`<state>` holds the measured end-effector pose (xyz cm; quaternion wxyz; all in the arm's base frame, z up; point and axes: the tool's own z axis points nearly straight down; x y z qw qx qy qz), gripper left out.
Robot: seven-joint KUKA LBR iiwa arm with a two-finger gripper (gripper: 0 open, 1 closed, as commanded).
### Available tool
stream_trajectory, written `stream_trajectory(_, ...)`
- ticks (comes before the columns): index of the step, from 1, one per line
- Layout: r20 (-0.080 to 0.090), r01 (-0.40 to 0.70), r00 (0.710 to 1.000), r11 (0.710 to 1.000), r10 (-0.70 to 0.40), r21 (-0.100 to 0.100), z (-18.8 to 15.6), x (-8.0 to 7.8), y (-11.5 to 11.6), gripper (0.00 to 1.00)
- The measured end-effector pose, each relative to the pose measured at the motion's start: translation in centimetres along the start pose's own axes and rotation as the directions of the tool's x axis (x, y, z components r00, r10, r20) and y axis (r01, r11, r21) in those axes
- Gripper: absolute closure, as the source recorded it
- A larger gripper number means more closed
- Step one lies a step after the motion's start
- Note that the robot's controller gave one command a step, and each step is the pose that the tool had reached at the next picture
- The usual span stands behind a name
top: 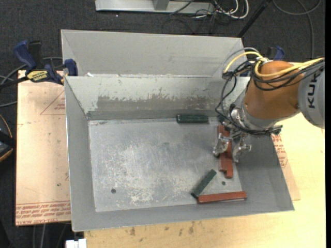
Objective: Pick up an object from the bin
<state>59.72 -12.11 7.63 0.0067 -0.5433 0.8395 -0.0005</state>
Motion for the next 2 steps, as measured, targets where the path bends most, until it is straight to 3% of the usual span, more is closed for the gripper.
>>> stream_trajectory(1, 0.000, 0.000, 1.000, 1.000, 0.000, 0.000, 0.0, 0.0, 0.0, 1.00)
stream_trajectory(2, -0.007, -0.012, 1.000, 1.000, 0.012, -0.002, -14.4, -0.1, -1.3, 1.00)
